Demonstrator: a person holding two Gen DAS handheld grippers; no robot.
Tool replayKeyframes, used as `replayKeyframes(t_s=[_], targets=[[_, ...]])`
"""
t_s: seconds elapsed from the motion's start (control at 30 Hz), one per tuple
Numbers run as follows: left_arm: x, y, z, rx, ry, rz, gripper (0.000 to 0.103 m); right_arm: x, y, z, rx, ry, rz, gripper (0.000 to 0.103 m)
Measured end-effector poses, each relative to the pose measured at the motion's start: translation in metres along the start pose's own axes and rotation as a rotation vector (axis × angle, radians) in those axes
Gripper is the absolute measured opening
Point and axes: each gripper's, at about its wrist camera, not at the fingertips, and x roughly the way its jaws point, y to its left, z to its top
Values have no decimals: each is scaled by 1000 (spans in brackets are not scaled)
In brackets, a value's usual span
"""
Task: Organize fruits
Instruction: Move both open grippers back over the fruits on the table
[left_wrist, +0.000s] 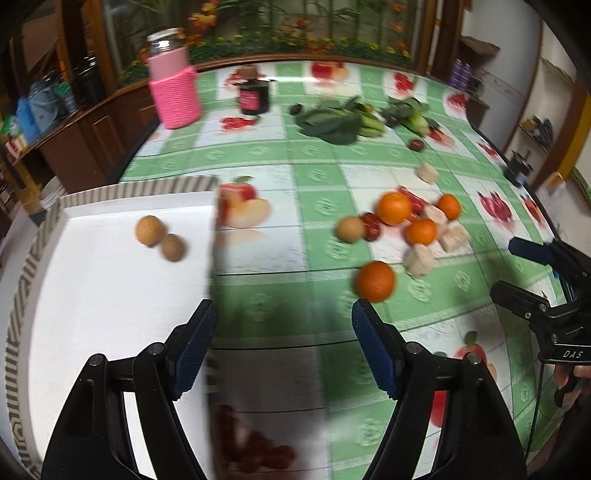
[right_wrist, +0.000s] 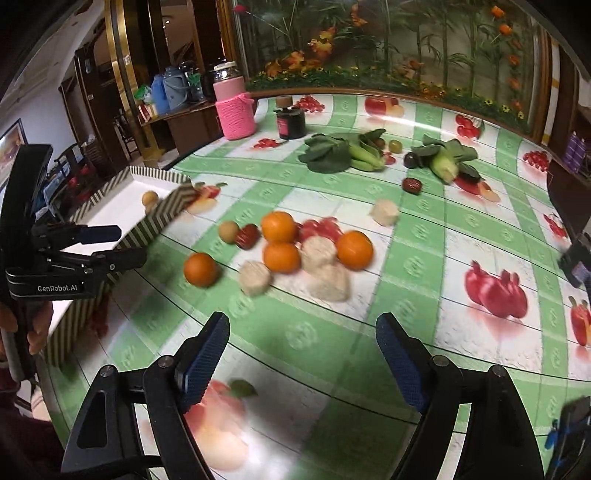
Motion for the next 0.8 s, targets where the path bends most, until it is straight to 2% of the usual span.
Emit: replayKeyframes(t_s=[0.27, 0.47, 0.53, 0.6, 0.77, 0.8], targets=[[14, -29, 0, 57, 30, -33, 75, 12, -10, -3, 23, 24, -2, 81], [21, -36, 1, 61, 46, -38, 74, 28, -18, 10, 50, 43, -13, 75], [23, -36, 1, 57, 50, -37, 75, 34, -19, 12, 61, 54, -26, 64], [25, -36, 2, 57, 51, -38, 74, 40, -22, 14, 75, 65, -20, 59], [29, -37, 4, 56, 54, -40, 74, 50, -20, 20, 65, 77, -13, 56], [29, -37, 5, 57, 55, -41, 74, 52, -19, 21, 61, 79, -12, 51]])
